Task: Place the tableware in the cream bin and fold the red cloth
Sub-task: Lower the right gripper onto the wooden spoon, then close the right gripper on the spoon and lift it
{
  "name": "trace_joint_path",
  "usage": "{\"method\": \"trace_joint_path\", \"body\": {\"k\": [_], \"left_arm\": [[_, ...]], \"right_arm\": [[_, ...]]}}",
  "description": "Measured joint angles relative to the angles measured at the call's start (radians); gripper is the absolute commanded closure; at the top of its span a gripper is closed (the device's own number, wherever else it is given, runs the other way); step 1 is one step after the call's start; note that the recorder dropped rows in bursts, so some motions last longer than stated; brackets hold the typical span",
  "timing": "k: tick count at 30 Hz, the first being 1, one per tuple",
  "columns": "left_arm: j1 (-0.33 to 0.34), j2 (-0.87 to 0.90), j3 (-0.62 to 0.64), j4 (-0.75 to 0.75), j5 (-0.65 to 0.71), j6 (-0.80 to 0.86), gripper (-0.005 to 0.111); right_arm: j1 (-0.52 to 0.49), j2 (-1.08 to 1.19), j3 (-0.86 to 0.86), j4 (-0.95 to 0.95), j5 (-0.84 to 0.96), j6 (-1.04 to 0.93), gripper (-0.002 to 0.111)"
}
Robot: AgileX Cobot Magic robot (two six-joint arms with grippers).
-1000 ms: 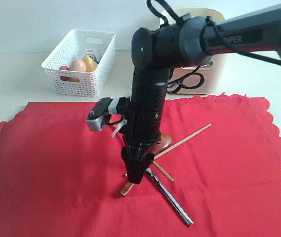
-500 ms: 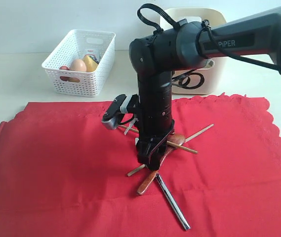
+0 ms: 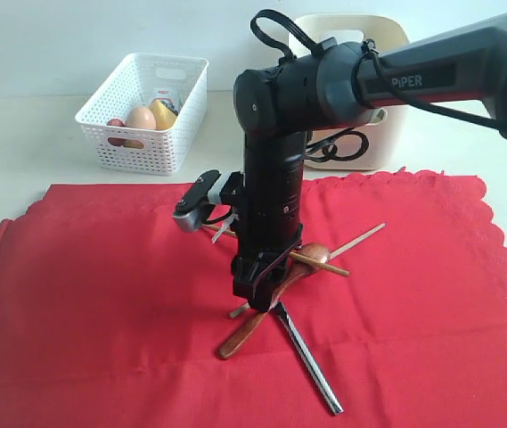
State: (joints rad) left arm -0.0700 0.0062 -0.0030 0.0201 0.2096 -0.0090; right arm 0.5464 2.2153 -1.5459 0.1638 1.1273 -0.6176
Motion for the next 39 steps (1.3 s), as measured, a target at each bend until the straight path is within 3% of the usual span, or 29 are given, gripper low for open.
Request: {"method": "trace_joint_path", "body": {"k": [8,22,39], "left_arm": [[0.0,0.0,0.0,0.0,0.0,0.0,0.107],[0.0,0.0,0.0,0.0,0.0,0.0,0.107],[0.0,0.0,0.0,0.0,0.0,0.0,0.107]], "right_arm": [[0.0,-0.008,0.002,0.001,0.001,-0.003,0.053],[0.0,-0.073,0.061,-0.052,-0.009,-0.179,0.053],[0.0,-0.107,0.086,-0.164,-0.092,-0.208,0.053]]}}
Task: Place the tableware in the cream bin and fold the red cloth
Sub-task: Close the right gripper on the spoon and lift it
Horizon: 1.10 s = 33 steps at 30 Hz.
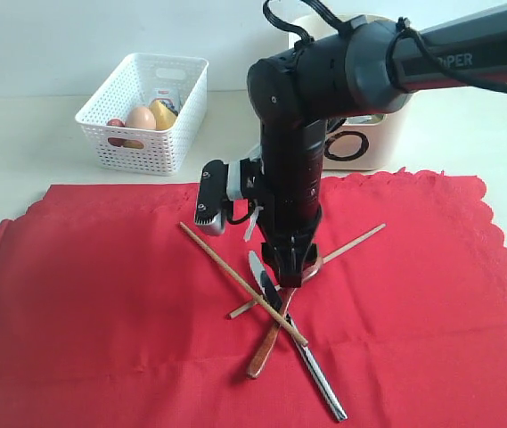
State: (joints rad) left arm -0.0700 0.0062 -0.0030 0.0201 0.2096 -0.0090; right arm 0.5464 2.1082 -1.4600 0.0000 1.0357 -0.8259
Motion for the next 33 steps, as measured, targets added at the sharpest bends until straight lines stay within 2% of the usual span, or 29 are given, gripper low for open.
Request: {"method": "trace_joint_path", "body": {"k": [19,25,33], "left_arm": [[0.0,0.0,0.0,0.0,0.0,0.0,0.107],[0.0,0.0,0.0,0.0,0.0,0.0,0.107],[0.0,0.0,0.0,0.0,0.0,0.0,0.107]], "right_arm": [[0.0,-0.012,0.078,-0.1,-0.081,-0.081,0.052],[0.032,-0.022,0.082,-0.142,-0.089,-0.083,0.031],[0.058,-0.031,0.082,-0.165,-0.064,-0.083,0.03]]}}
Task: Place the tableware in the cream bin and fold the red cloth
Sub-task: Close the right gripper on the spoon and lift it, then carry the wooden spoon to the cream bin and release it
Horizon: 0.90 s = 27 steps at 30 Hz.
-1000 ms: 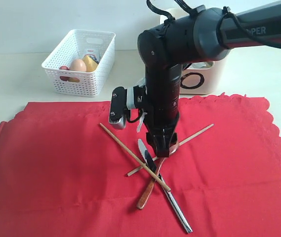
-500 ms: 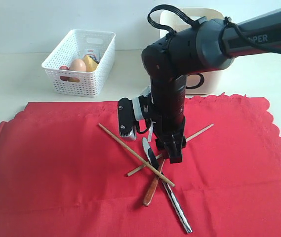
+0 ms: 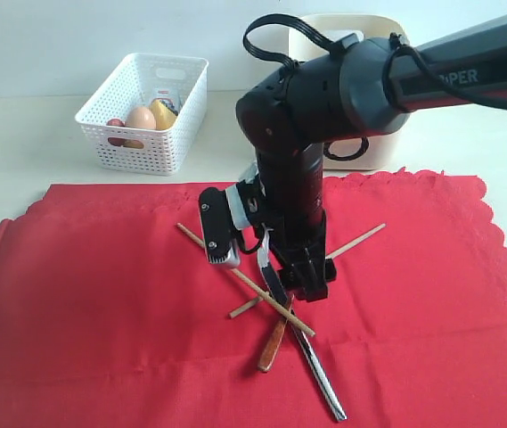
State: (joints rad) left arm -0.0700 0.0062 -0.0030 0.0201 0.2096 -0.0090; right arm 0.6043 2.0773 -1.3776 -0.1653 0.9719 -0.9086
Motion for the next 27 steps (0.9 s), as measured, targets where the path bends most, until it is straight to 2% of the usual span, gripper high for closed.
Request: {"method": "trace_joint_path", "body": {"k": [9,19,24,27], "left_arm": [[0.0,0.0,0.0,0.0,0.0,0.0,0.107],[0.0,0.0,0.0,0.0,0.0,0.0,0.107],[0.0,0.0,0.0,0.0,0.0,0.0,0.107],[0.0,0.0,0.0,0.0,0.0,0.0,0.107]], "right_arm": [[0.0,0.059,0.0,-0.062,-0.008,0.013,0.032],[0.0,0.059,0.0,-0.057,-0.018,0.022,0.089],[0.0,0.034,0.0,-0.063,-0.036,0.047,0.104],[0.0,-0.008,0.0,-0.078,-0.031,0.065,0.108]]}}
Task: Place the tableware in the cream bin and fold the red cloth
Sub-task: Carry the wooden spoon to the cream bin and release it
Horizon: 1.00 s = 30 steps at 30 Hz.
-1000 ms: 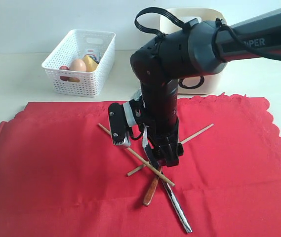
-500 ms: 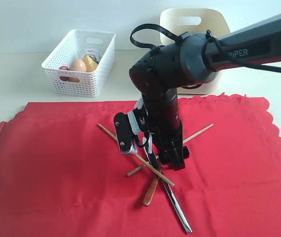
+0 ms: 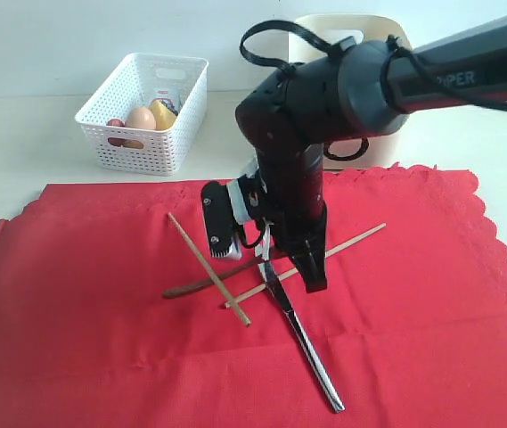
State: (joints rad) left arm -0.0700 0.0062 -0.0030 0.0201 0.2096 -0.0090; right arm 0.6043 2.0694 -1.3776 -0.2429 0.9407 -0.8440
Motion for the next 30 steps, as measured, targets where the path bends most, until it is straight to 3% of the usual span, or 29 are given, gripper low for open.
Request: {"method": "trace_joint_path", "body": {"k": [7,14,19,26,30], "left_arm": [[0.0,0.0,0.0,0.0,0.0,0.0,0.107],[0.0,0.0,0.0,0.0,0.0,0.0,0.107],[0.0,0.0,0.0,0.0,0.0,0.0,0.107],[0.0,0.0,0.0,0.0,0.0,0.0,0.107],[0.0,0.0,0.0,0.0,0.0,0.0,0.107]], "right_arm": [[0.0,-0.093,0.0,-0.114,0.029,0.089,0.108],[0.0,-0.165,0.0,-0.364,0.089,0.26,0.108],[0.0,-0.225,0.0,-0.385,0.087,0.279,0.108],[-0.013,-0.308,0.0,-0.403,0.004,0.309,0.108],[-0.107,-0.322,0.0,-0.409,-0.133,0.46,0.108]]}}
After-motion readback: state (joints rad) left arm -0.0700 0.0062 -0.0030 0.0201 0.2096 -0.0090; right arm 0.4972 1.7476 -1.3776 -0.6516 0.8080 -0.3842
